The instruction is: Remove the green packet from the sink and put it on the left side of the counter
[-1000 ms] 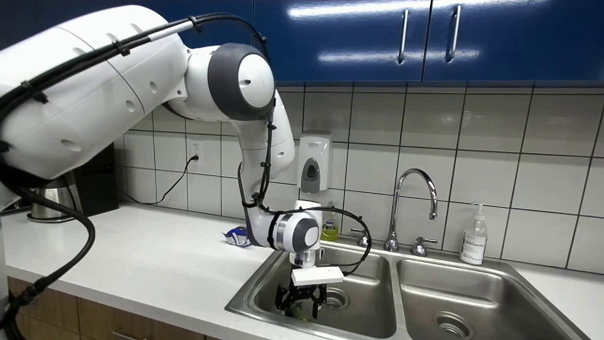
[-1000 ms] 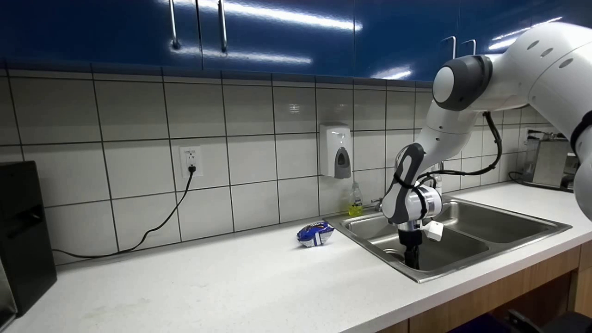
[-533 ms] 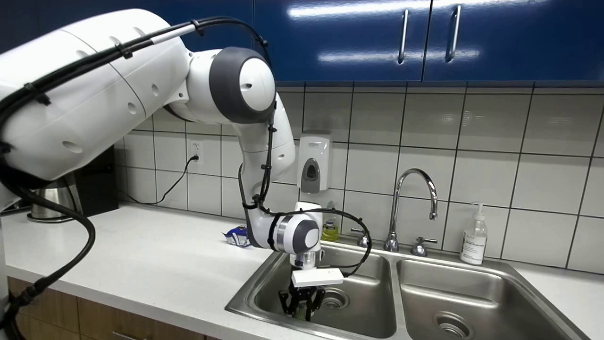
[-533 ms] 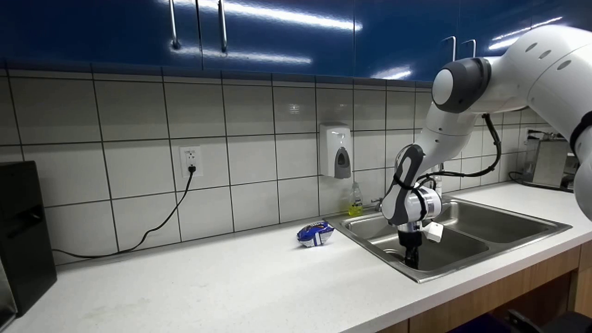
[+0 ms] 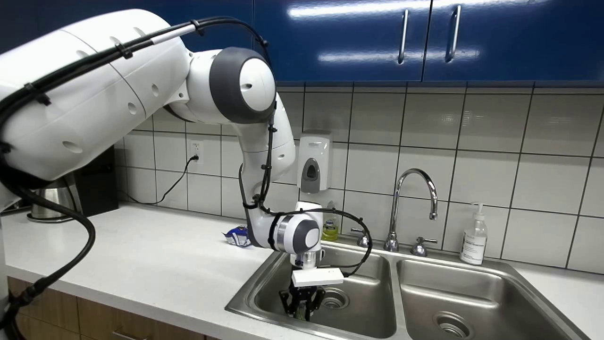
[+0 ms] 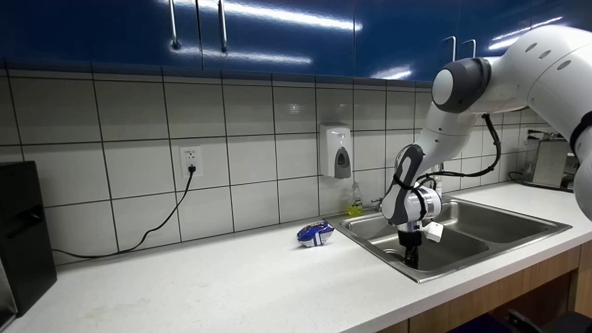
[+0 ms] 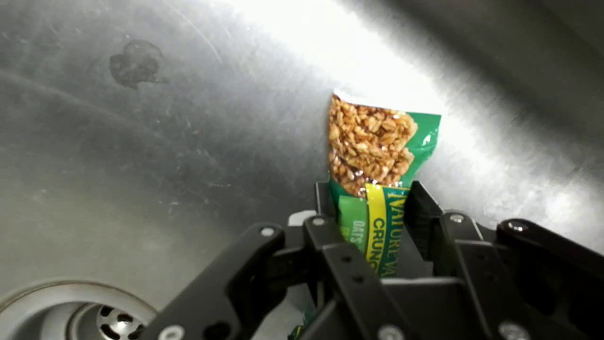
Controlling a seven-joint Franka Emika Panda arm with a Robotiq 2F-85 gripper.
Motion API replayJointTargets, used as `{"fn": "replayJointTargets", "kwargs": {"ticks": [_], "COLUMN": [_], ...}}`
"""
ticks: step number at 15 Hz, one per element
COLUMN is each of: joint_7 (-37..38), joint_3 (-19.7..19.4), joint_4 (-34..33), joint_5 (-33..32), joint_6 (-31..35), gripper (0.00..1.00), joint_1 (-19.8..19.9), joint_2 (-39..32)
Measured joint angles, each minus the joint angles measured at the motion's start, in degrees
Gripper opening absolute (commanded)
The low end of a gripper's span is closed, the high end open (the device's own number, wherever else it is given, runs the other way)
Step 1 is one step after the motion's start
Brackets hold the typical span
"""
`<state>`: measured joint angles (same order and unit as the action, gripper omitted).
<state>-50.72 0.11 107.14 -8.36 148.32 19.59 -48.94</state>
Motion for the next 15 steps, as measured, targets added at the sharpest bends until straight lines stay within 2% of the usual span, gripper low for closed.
{"fn": "replayJointTargets", "kwargs": {"ticks": [6, 15], "joint_7": [1.54, 5.45], "joint_3": [-0.06, -0.25], "joint_4": [-0.21, 1.94], "joint_5": [0.73, 0.75], "joint_6": [0.01, 0.02], "gripper": [0.16, 0.16], "joint_1": [0.0, -0.09], "joint_2": [1.22, 7.6]}}
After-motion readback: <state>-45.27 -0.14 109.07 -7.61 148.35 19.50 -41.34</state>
